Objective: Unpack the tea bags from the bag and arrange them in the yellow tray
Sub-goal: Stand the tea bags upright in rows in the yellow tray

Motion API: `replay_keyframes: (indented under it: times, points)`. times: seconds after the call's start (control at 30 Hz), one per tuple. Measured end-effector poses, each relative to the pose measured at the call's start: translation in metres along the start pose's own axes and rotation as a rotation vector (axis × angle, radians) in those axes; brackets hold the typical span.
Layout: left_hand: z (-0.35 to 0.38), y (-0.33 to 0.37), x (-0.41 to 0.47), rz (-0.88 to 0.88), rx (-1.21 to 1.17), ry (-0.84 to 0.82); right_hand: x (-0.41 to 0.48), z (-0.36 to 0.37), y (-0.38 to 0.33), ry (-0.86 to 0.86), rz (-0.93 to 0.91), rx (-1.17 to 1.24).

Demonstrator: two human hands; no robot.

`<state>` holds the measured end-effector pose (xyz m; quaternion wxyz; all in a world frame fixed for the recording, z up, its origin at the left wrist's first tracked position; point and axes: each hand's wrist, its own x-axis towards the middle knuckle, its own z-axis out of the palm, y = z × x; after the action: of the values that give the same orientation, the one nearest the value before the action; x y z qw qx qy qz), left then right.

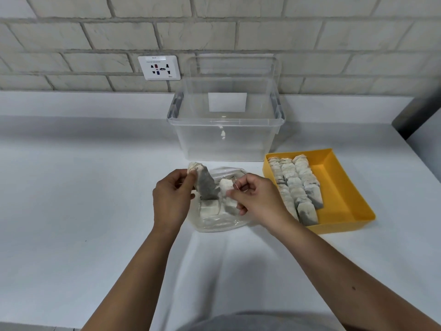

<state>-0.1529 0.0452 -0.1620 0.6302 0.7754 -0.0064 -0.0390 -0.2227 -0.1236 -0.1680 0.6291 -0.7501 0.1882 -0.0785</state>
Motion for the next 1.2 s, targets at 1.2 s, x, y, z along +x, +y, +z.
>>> replay_keyframes:
  times: [1.2]
  points:
    - [0.165, 0.019, -0.036, 0.009, 0.012, -0.375, -0.001, -0.179, 0.058, 0.177, 0.097, -0.708]
